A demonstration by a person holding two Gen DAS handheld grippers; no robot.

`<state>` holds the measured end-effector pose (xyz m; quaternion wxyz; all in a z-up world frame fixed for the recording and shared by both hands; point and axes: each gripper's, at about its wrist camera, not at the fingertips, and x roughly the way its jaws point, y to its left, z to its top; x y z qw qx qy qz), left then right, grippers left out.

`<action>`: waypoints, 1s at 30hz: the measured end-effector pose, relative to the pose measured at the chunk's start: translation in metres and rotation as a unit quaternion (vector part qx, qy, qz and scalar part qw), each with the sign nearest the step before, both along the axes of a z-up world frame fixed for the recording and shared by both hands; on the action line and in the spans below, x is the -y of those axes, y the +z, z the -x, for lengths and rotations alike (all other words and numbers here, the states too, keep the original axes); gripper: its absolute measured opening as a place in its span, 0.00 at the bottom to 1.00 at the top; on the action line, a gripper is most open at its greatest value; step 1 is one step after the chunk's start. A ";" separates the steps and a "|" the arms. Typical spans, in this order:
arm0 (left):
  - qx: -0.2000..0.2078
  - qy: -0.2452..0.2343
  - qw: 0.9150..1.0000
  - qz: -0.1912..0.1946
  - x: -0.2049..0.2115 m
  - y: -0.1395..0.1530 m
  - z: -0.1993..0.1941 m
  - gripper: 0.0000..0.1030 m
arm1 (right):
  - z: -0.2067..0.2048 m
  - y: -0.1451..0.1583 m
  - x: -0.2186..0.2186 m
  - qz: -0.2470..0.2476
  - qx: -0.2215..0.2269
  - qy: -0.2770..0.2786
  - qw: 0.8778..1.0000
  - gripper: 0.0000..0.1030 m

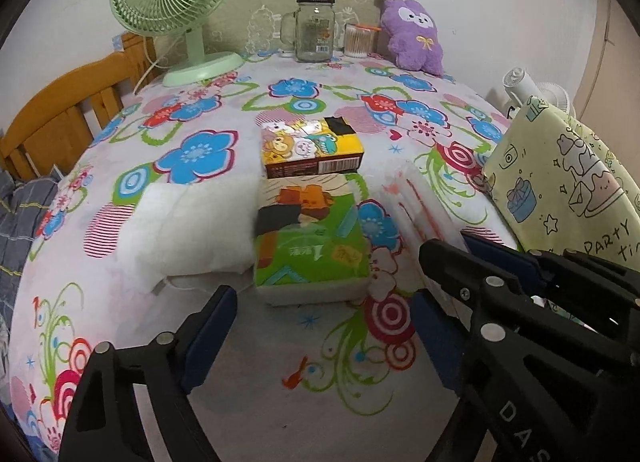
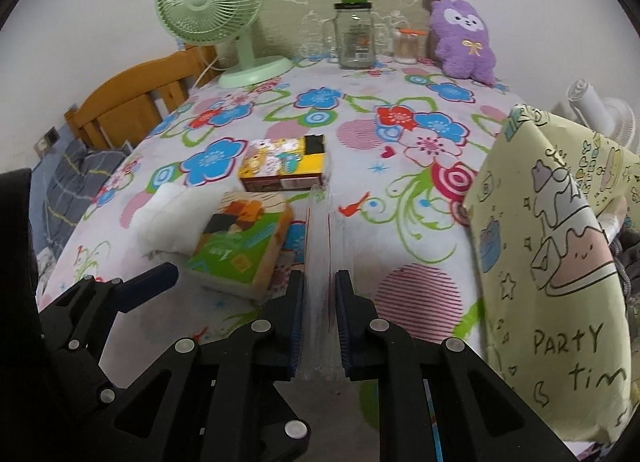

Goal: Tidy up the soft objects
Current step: 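Grasp the green tissue pack with the left gripper and lift it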

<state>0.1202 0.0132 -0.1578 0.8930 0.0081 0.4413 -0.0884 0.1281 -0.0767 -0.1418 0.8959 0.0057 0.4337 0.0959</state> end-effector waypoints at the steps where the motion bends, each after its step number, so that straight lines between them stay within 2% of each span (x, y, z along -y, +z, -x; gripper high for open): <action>1: -0.002 -0.001 1.000 0.002 0.001 -0.001 -0.001 0.83 | -0.001 0.000 0.001 0.000 0.000 -0.002 1.000 0.17; 15: 0.009 0.010 1.000 0.000 0.007 -0.001 -0.017 0.72 | -0.015 -0.001 0.011 0.006 0.004 -0.029 1.000 0.18; 17: 0.015 0.019 1.000 -0.007 0.008 -0.001 -0.019 0.58 | -0.017 -0.001 0.011 0.006 0.003 -0.030 1.000 0.18; 19: 0.018 0.022 1.000 -0.008 0.007 -0.001 -0.019 0.52 | -0.018 -0.001 0.011 0.005 0.003 -0.029 1.000 0.18; 30: 0.023 0.016 1.000 -0.005 0.007 0.004 -0.011 0.49 | -0.014 0.000 0.012 0.001 0.007 -0.026 1.000 0.18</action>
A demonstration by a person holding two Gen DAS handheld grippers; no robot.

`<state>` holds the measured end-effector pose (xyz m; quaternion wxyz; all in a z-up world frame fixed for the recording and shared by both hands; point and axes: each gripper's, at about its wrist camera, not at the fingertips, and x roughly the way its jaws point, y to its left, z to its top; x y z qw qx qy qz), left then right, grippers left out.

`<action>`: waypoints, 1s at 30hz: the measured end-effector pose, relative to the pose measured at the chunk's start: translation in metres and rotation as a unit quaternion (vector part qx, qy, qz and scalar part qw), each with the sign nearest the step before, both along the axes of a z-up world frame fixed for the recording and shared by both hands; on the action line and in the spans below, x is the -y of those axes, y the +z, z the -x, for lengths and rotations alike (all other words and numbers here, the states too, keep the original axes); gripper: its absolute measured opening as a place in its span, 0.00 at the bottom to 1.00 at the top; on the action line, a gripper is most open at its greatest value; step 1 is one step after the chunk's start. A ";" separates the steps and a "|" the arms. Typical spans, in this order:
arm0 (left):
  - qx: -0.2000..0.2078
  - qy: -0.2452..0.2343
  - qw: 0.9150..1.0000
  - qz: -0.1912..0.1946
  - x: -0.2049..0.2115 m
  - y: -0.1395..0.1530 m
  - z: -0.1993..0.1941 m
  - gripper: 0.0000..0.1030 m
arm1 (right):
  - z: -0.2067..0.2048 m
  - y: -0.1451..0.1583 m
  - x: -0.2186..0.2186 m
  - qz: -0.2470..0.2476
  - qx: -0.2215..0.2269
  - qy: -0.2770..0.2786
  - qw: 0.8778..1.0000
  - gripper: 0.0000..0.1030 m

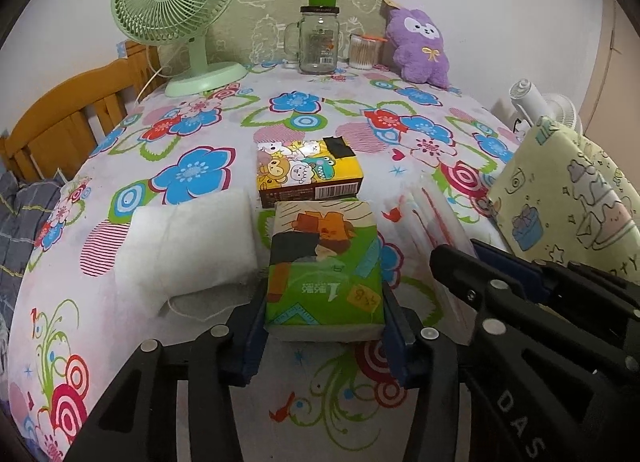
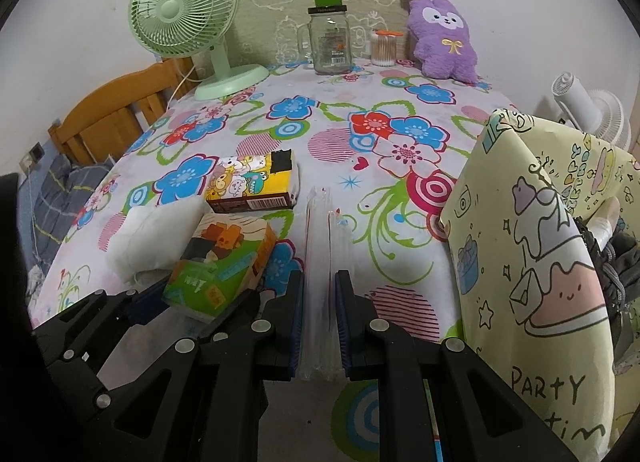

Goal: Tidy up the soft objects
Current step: 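Grasp the green tissue pack with the left gripper and lift it, then carry the green tissue pack and straw pack over to the gift-paper box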

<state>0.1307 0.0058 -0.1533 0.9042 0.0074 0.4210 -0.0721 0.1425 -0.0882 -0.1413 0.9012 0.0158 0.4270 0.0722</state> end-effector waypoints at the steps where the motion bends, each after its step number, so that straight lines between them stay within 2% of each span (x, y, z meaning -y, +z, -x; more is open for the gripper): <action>1: 0.001 -0.001 1.000 0.000 0.001 0.001 0.002 0.49 | 0.001 0.001 0.000 0.001 0.000 0.001 1.000 0.18; 14: 0.030 0.000 1.000 0.003 0.000 0.025 0.029 0.49 | 0.022 0.021 0.000 -0.006 0.026 0.009 1.000 0.18; 30: 0.073 0.002 0.997 0.005 0.002 0.062 0.054 0.49 | 0.046 0.059 0.002 -0.011 0.069 0.013 0.997 0.18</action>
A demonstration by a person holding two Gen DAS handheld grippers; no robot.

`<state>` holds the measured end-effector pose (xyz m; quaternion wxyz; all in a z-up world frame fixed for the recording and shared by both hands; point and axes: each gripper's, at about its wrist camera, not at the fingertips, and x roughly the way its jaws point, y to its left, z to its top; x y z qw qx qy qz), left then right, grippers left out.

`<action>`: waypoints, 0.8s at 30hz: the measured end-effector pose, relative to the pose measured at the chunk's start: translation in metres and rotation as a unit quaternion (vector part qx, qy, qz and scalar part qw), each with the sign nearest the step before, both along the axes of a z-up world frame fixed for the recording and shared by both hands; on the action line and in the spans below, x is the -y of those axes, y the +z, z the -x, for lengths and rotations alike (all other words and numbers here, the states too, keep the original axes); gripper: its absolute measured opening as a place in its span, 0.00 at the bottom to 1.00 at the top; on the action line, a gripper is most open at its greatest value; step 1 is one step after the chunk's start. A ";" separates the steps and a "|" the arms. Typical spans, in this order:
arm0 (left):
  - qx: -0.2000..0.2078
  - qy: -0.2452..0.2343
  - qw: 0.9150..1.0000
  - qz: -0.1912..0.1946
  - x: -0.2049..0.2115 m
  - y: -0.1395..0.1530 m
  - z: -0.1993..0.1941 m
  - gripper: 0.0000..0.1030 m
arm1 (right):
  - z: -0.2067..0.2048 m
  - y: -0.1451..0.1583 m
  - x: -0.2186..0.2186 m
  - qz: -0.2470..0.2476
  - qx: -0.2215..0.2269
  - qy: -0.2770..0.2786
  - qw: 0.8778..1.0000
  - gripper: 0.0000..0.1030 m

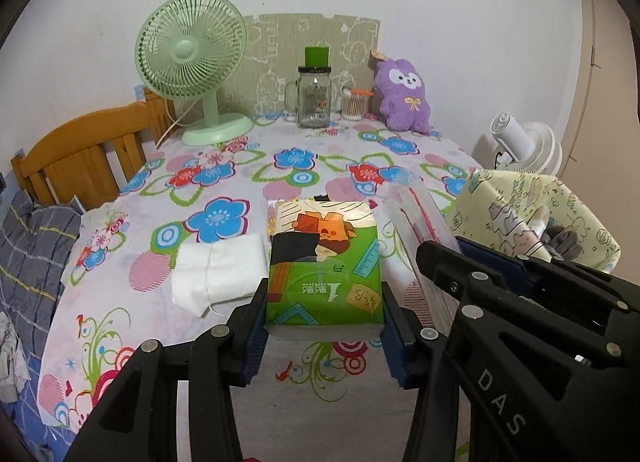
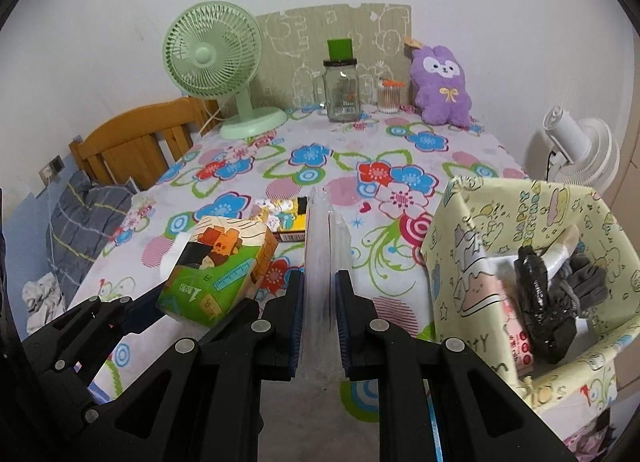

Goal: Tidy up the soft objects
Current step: 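Carry the green tissue pack and straw pack over to the gift-paper box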

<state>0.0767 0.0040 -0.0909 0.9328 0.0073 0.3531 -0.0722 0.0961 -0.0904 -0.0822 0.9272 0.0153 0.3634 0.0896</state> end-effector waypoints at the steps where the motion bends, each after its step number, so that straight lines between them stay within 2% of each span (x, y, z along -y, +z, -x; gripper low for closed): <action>1: 0.002 0.000 1.000 0.000 0.000 0.002 0.001 0.49 | 0.002 0.003 0.000 0.000 0.003 0.000 1.000 0.18; 24: 0.061 -0.003 0.998 -0.003 0.013 0.057 0.028 0.49 | 0.029 0.057 0.012 -0.004 0.061 0.002 0.998 0.18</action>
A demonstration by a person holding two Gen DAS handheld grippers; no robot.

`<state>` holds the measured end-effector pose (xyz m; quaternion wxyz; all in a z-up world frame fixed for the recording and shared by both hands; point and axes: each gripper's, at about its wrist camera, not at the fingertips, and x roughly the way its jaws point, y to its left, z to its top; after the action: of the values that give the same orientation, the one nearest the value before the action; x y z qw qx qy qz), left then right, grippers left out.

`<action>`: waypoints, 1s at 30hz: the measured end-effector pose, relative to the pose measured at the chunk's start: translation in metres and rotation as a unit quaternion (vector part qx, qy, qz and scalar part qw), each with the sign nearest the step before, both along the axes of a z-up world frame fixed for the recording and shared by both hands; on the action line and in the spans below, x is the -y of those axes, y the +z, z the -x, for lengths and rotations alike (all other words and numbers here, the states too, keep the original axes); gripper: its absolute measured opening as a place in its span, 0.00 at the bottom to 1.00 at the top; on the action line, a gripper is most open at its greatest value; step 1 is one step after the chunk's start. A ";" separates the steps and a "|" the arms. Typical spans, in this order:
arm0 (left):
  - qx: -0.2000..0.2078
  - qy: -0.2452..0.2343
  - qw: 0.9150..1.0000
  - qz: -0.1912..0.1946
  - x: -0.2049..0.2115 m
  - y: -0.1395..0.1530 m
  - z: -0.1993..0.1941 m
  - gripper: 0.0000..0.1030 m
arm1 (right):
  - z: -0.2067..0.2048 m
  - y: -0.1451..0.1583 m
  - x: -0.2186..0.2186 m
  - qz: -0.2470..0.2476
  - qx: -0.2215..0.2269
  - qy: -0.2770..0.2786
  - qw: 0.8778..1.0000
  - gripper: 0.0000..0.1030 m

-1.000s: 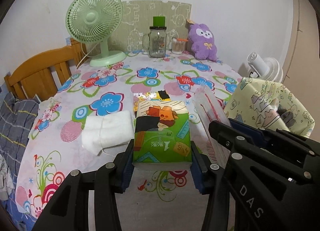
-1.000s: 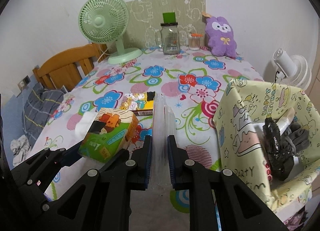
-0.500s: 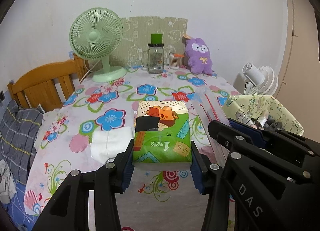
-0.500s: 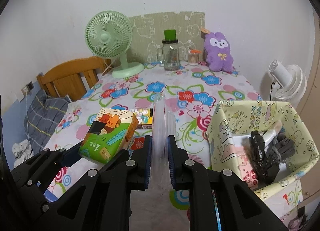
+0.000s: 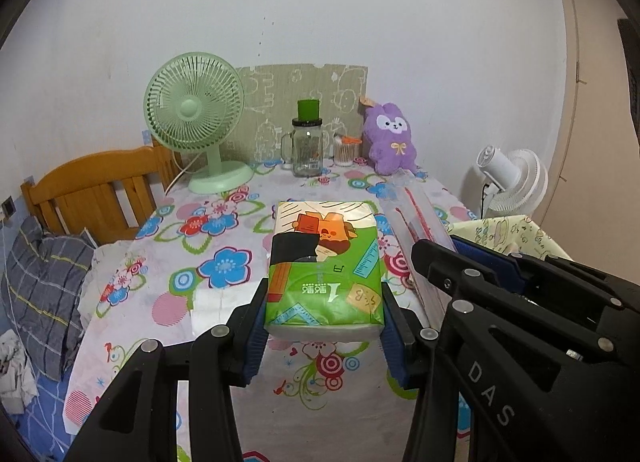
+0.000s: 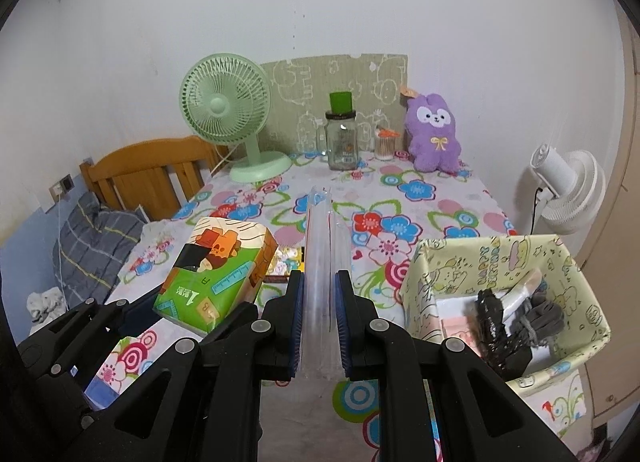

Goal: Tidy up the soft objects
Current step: 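Carry the green tissue pack and straw pack over to the gift-paper box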

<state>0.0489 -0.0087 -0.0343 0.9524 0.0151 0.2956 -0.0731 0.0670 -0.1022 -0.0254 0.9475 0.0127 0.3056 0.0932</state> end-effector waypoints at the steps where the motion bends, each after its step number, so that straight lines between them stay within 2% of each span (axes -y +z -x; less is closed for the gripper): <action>1: 0.002 0.000 1.000 0.000 0.001 0.002 0.001 0.49 | 0.001 0.003 0.001 -0.001 0.003 0.000 1.000 0.18; 16: 0.026 -0.019 0.999 0.005 0.028 0.018 0.001 0.49 | 0.004 0.024 0.028 0.008 0.028 -0.009 1.000 0.18; 30: 0.028 -0.042 0.999 0.004 0.063 0.019 -0.008 0.49 | -0.002 0.026 0.062 0.013 0.031 -0.024 0.999 0.18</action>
<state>0.0570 -0.0712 -0.0158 0.9563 0.0256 0.2681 -0.1135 0.0691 -0.1646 0.0004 0.9587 0.0050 0.2764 0.0672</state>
